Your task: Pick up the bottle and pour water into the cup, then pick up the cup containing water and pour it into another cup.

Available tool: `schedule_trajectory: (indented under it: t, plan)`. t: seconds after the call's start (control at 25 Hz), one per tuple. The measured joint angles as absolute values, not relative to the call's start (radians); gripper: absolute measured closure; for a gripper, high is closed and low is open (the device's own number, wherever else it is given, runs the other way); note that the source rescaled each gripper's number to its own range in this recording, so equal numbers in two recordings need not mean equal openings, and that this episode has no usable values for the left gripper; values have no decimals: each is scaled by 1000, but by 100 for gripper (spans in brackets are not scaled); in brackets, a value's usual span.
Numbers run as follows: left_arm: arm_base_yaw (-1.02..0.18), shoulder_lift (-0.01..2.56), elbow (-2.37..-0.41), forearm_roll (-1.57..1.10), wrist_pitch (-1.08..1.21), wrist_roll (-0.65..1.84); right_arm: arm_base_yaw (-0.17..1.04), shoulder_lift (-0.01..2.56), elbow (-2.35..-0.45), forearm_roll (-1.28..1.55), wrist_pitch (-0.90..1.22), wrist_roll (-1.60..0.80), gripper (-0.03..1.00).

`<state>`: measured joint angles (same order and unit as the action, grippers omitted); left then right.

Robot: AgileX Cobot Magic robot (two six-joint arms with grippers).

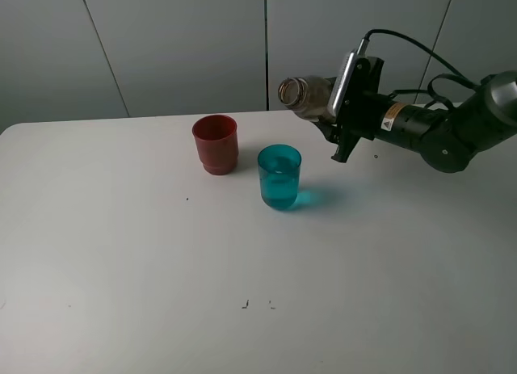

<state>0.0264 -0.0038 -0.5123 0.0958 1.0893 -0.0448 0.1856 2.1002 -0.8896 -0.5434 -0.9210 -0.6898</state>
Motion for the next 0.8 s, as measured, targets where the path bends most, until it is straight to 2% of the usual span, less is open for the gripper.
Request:
schedule_trajectory:
  t: [0.44, 0.56, 0.8]
  plan:
    - [26, -4, -512, 96, 1089, -45, 168, 2100, -890, -401, -921, 0, 93]
    - [26, -4, -512, 96, 1089, -47, 122, 2100, -890, -295, -921, 88, 93]
    - [26, -4, -512, 96, 1089, -47, 36, 2116, -891, -149, -943, 117, 93]
